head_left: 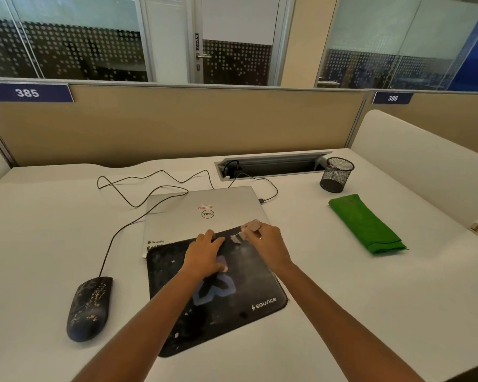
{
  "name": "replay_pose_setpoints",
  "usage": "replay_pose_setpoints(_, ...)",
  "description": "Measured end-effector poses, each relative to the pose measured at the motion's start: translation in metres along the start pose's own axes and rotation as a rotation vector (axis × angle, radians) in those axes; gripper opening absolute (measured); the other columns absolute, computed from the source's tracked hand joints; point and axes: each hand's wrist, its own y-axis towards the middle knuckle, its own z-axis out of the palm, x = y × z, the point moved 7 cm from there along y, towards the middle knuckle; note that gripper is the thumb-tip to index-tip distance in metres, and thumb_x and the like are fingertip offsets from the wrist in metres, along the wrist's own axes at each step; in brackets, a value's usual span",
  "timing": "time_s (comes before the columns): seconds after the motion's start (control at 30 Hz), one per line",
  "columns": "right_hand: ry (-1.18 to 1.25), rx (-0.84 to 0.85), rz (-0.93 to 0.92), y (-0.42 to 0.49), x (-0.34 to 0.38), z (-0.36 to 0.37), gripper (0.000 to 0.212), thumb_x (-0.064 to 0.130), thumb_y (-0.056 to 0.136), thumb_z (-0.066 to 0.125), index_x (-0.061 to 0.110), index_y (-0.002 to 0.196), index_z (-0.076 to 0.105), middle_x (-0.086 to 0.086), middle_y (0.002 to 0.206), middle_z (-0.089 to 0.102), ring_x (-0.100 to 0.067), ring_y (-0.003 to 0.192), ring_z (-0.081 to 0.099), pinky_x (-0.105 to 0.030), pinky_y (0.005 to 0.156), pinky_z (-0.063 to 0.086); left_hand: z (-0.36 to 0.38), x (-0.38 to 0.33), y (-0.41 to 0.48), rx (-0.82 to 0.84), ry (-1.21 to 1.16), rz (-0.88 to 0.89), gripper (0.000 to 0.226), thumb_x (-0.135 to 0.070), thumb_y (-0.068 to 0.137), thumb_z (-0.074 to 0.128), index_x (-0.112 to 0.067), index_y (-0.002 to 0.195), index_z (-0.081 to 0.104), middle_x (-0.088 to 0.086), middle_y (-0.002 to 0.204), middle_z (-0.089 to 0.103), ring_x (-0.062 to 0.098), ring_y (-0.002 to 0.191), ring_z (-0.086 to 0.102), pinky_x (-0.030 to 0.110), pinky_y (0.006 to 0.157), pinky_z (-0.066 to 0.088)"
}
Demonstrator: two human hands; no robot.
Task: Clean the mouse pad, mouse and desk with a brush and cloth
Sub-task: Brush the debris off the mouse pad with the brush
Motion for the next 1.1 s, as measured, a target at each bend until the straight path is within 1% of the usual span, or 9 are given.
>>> replay_pose_setpoints(0.17, -0.164, 0.191, 0.173, 0.006, -0.016, 0.005, 0.031, 0.023, 0.093, 0.052, -0.005, 0.097, 0.064, -0.023, 0.096, 0.069, -0.031, 0.087, 0.067, -0.037, 0.083, 0.053, 0.003, 0.001, -0.006, 0.008, 0.012, 0.028, 0.082, -0.048, 0.085, 0.059, -0.023, 0.150, 0.016, 0.008, 0.151, 0.020, 0.025, 0.136, 0.028, 0.036, 0.112, 0.031)
replay_pose_setpoints(0.27, -0.153, 0.297, 0.269, 0.008, -0.024, -0.001, 0.026, 0.019, 0.090, 0.056, -0.005, 0.097, 0.064, -0.023, 0.098, 0.069, -0.024, 0.070, 0.068, -0.022, 0.064, 0.055, 0.003, 0.001, -0.007, 0.002, -0.005, 0.030, 0.082, -0.047, 0.086, 0.059, -0.023, 0.150, 0.016, 0.008, 0.151, 0.019, 0.025, 0.136, 0.027, 0.037, 0.112, 0.031)
replay_pose_setpoints(0.37, -0.194, 0.299, 0.273, 0.015, -0.020, -0.011, 0.025, 0.020, 0.089, 0.058, -0.003, 0.097, 0.064, -0.019, 0.095, 0.069, -0.025, 0.076, 0.070, -0.014, 0.055, 0.049, 0.004, 0.002, -0.008, 0.002, -0.023, 0.034, 0.082, -0.047, 0.086, 0.059, -0.022, 0.151, 0.014, 0.008, 0.151, 0.018, 0.025, 0.137, 0.026, 0.036, 0.112, 0.030)
replay_pose_setpoints(0.5, -0.065, 0.044, 0.073, 0.017, 0.001, -0.013, 0.026, 0.018, 0.092, 0.054, -0.003, 0.094, 0.068, -0.019, 0.093, 0.071, -0.029, 0.085, 0.067, -0.035, 0.077, 0.054, 0.006, 0.003, -0.009, 0.016, -0.039, 0.050, 0.084, -0.047, 0.086, 0.059, -0.022, 0.151, 0.011, 0.008, 0.153, 0.015, 0.025, 0.140, 0.022, 0.037, 0.115, 0.026)
replay_pose_setpoints(0.57, -0.025, 0.061, 0.034, 0.008, 0.002, -0.001, 0.024, 0.018, 0.092, 0.054, 0.000, 0.095, 0.069, -0.017, 0.095, 0.071, -0.029, 0.090, 0.066, -0.040, 0.085, 0.053, 0.008, 0.004, -0.009, 0.028, -0.046, 0.062, 0.086, -0.047, 0.086, 0.059, -0.021, 0.151, 0.010, 0.007, 0.154, 0.012, 0.025, 0.141, 0.019, 0.037, 0.116, 0.024)
replay_pose_setpoints(0.7, -0.077, 0.213, 0.013, -0.014, -0.011, 0.016, 0.023, 0.020, 0.091, 0.055, 0.002, 0.099, 0.068, -0.017, 0.097, 0.070, -0.023, 0.089, 0.065, -0.035, 0.084, 0.050, 0.010, 0.007, -0.010, 0.050, -0.070, 0.072, 0.087, -0.045, 0.086, 0.061, -0.021, 0.151, 0.009, 0.005, 0.156, 0.009, 0.024, 0.144, 0.014, 0.037, 0.117, 0.021)
replay_pose_setpoints(0.8, -0.041, 0.326, 0.045, -0.022, -0.020, 0.012, 0.015, 0.013, 0.089, 0.059, 0.001, 0.088, 0.068, -0.020, 0.093, 0.069, -0.007, 0.072, 0.060, -0.017, 0.071, 0.047, 0.011, 0.006, -0.009, 0.044, -0.065, 0.072, 0.087, -0.045, 0.085, 0.061, -0.020, 0.151, 0.009, 0.006, 0.156, 0.010, 0.024, 0.143, 0.015, 0.037, 0.117, 0.022)
replay_pose_setpoints(0.93, -0.048, 0.472, 0.158, -0.016, -0.022, -0.003, 0.012, 0.015, 0.086, 0.063, 0.004, 0.088, 0.068, -0.008, 0.085, 0.067, -0.002, 0.064, 0.061, -0.008, 0.060, 0.051, 0.012, 0.007, -0.009, 0.039, -0.070, 0.056, 0.087, -0.045, 0.086, 0.061, -0.020, 0.151, 0.010, 0.005, 0.156, 0.010, 0.024, 0.143, 0.016, 0.036, 0.117, 0.022)
replay_pose_setpoints(1.1, -0.009, 0.282, 0.035, -0.006, -0.002, -0.004, 0.017, 0.009, 0.087, 0.060, 0.002, 0.098, 0.070, -0.014, 0.104, 0.070, -0.020, 0.092, 0.065, -0.029, 0.088, 0.051, 0.016, 0.009, -0.012, 0.056, -0.101, 0.066, 0.087, -0.042, 0.086, 0.061, -0.020, 0.151, 0.008, 0.003, 0.158, 0.006, 0.023, 0.145, 0.010, 0.037, 0.117, 0.020)
